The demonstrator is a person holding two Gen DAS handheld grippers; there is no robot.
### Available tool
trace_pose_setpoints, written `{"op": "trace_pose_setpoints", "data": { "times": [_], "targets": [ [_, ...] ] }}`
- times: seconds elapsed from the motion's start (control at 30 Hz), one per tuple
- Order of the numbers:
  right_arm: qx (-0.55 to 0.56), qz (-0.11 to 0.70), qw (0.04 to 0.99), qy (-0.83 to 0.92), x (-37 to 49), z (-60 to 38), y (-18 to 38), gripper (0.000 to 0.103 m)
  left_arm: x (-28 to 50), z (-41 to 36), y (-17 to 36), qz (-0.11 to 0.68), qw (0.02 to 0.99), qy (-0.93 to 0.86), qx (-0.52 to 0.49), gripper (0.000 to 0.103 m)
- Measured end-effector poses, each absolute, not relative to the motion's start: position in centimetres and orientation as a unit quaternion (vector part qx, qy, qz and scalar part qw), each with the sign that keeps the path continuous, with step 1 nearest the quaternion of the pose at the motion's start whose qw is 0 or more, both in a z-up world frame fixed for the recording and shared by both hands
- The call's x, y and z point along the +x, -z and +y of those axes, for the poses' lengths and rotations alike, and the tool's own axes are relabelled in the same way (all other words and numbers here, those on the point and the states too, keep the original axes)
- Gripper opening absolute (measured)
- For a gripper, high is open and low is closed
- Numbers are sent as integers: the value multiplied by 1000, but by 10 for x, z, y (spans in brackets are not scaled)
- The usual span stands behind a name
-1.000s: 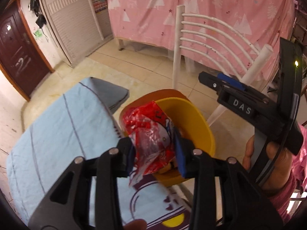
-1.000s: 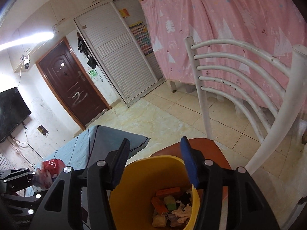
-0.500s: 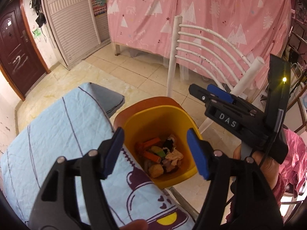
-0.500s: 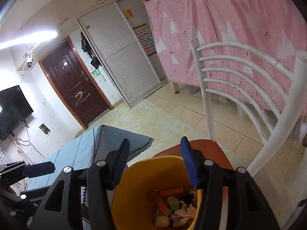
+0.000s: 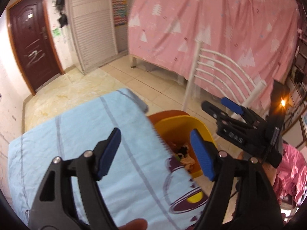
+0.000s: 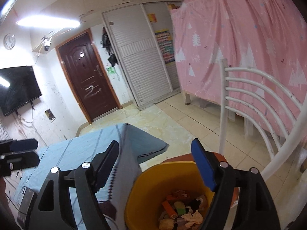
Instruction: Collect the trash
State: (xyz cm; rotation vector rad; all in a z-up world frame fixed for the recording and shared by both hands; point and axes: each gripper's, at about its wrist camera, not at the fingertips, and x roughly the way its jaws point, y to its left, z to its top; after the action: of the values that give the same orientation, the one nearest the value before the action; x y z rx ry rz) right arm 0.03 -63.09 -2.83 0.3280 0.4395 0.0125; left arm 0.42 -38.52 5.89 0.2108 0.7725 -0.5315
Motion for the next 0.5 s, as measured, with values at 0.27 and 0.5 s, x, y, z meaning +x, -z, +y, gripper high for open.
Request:
{"op": "trace_pose_setpoints", "data": {
  "times": [0.27,0.5],
  "targets": [
    [127,183,974,-36,-12,-583,10,81,6,-298,-76,343,916,197,56,77],
    [96,141,984,-56,-30,-538,-2,84,6,-220,-68,325,935,140,14,86]
  ]
}}
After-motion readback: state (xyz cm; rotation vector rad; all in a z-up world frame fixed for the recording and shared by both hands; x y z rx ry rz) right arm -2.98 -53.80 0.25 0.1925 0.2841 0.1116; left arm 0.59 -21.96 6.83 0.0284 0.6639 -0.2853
